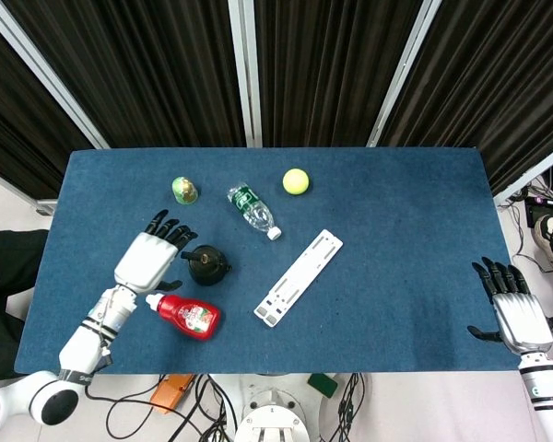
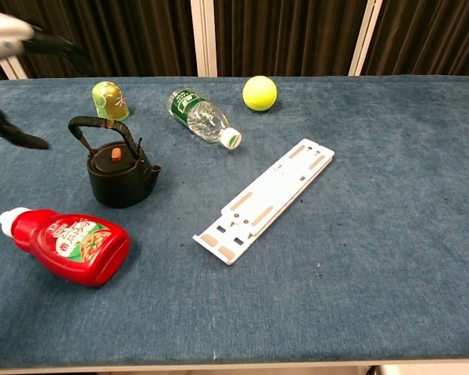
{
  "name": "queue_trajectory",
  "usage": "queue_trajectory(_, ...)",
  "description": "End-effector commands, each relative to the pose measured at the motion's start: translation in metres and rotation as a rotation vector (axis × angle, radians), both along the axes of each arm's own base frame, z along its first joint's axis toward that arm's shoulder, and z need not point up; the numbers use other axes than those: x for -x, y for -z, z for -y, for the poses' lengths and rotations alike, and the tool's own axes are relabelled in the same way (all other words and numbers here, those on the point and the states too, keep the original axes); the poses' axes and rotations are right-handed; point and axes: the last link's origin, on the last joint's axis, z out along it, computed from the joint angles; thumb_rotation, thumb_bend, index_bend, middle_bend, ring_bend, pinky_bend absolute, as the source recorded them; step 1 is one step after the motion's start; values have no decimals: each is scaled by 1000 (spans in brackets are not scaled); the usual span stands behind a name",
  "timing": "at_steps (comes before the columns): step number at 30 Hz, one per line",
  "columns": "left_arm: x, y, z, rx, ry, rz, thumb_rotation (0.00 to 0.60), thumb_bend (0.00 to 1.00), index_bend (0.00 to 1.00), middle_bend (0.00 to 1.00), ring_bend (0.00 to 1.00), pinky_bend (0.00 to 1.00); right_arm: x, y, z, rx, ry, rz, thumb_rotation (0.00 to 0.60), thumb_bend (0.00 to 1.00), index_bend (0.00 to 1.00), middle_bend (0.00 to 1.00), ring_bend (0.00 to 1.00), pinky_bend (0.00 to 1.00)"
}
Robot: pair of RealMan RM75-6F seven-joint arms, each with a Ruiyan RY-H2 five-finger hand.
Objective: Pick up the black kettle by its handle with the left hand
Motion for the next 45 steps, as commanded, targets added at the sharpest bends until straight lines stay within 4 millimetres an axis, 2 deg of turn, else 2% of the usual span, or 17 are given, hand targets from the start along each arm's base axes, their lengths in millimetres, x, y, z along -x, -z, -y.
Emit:
queue_trajectory(1,-27,26,-8,47,-25,-40,529,94,260,273,198,0,1,0,0,0,6,1,600,147,0,0,0,0)
queue_trajectory(11,-41,55,-16,40,-134,-40,488,94,342,365,283,0,5,2,0,-16,33,3,600,147,0,0,0,0)
queue_trajectory(21,-39,60,-16,10,-159,-95,418,94,432,487,391,0,8,3,1,-19,44,5,600,147,0,0,0,0)
queue_trajectory(30,-33,67,-16,13,-168,-131,409,95,552,588,477,0,9,4,2,-21,51,6,600,147,0,0,0,0)
queue_trajectory(40,-28,72,-16,50,-185,-126,381,94,641,676,547,0,9,4,3,-21,54,7,600,147,0,0,0,0)
queue_trajectory(45,-27,75,-16,73,-184,-115,374,94,727,767,627,0,10,5,4,-21,57,10,600,147,0,0,0,0)
